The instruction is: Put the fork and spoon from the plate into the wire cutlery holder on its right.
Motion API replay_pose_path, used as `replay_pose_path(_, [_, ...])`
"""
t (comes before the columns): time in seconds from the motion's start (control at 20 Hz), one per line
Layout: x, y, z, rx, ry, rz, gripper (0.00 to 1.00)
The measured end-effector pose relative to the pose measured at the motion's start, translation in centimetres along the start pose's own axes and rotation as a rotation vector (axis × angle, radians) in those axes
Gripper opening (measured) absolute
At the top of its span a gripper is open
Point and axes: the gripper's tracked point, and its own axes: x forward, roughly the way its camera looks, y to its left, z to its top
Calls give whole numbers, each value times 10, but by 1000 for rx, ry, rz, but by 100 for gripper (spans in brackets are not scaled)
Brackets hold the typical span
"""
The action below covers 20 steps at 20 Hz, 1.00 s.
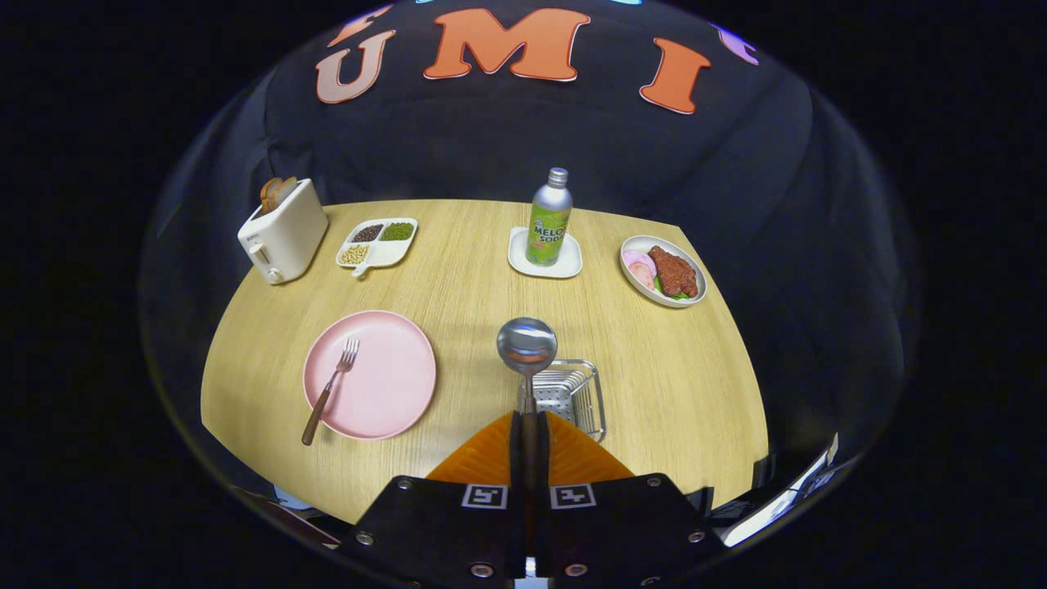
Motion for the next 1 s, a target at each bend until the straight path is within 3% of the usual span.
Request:
replay_pose_path(0.6, [17, -23, -38, -143, 293, 31, 5])
replay_pose_path(1.0, [44, -25, -39, -147, 443, 51, 5])
